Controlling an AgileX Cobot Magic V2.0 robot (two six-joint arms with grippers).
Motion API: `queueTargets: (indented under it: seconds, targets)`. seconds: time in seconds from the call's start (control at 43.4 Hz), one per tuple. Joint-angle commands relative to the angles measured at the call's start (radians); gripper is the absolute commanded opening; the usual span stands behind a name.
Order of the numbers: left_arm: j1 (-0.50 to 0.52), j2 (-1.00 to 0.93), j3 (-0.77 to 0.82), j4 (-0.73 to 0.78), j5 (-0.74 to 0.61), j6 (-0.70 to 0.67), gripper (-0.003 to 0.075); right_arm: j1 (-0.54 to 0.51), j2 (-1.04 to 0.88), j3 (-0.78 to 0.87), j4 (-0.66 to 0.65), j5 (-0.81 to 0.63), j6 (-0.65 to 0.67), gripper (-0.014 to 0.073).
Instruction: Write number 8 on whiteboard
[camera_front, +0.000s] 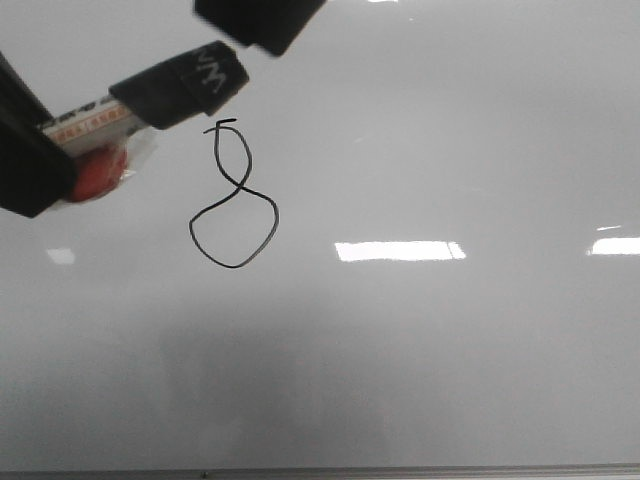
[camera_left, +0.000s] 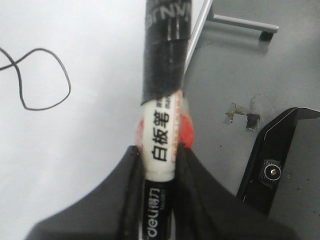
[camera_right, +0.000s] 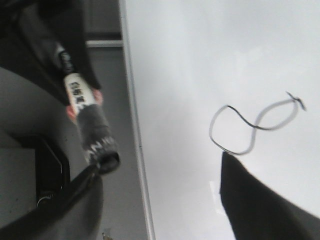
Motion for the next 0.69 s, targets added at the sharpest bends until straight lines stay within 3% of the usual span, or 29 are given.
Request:
queueTargets:
  seconds: [0.0, 0.184, 0.3, 0.461, 0.669]
  targets:
    - [0.027, 0.010, -0.026, 0.010, -0.056, -0.123, -0.0020, -0.080, -0.104, 0.010, 0.019, -0.035, 0.063, 0.0528]
    - [0.256, 0.039, -0.026, 0.010, -0.137, -0.328, -0.0020, -0.213, -0.319, 0.222, 0.019, -0.112, 0.179, 0.0524]
    - [0.436, 0.039, -0.026, 0.008, -0.176, -0.370, -0.0021, -0.286, -0.477, 0.403, 0.019, -0.211, 0.297, 0.0447]
    - [0.639, 0.039, -0.020, 0.008, -0.234, -0.372, -0.0021, -0.368, -0.692, 0.635, 0.019, -0.304, 0.413, 0.0213]
    - [0.787, 0.039, 0.115, -0.049, -0.472, -0.379, -0.0021, -0.391, -0.922, 0.813, 0.019, -0.332, 0.413, -0.0074]
